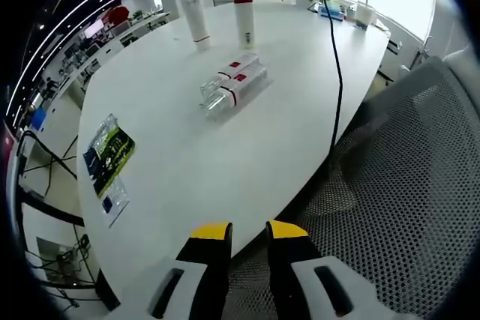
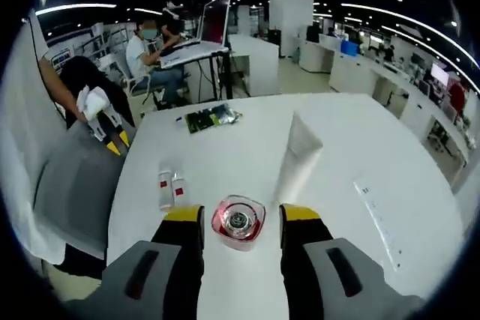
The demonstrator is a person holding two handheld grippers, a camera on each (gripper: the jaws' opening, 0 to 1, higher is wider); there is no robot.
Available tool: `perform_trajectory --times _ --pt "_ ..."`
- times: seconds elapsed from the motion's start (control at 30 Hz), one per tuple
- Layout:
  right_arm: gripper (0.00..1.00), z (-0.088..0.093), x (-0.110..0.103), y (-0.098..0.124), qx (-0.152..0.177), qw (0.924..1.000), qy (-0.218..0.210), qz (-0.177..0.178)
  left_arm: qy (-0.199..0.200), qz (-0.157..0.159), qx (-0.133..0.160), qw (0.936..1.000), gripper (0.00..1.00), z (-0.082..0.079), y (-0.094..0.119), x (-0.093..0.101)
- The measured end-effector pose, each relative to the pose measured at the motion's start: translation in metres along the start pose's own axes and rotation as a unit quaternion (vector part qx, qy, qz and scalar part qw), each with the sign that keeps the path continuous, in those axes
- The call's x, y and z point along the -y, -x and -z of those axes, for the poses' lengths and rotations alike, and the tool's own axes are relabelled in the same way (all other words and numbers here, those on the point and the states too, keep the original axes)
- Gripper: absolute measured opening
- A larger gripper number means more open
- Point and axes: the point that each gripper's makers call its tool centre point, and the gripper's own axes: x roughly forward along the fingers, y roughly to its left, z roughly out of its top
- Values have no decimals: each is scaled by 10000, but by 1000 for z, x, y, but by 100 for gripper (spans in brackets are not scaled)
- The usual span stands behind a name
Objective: Arrange the skincare products in the storage area until every visible bottle or jar stands upright without overlapping.
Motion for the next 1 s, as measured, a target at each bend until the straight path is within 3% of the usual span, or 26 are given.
perform_trajectory --times 0.03,0.13,0.23,0.37,0.73,1.0 --pt "36 -1 0 0 -50 10000 66 -55 3 0 -1 10000 19 0 0 0" --pt "36 8 1 -1 -657 9962 513 -239 9 -3 -21 10000 19 1 0 0" --pt "37 8 -2 -4 -796 9938 609 -486 9 -10 -22 10000 19 1 0 -1" --pt "36 19 -2 -7 -1246 9856 892 -712 9 -29 -20 10000 19 1 1 -1" --pt "28 20 4 -8 -1235 9868 768 -709 19 -46 -27 10000 19 1 1 -2" --pt "27 19 6 -8 -1071 9939 -19 -269 15 -51 -26 10000 19 0 1 -2"
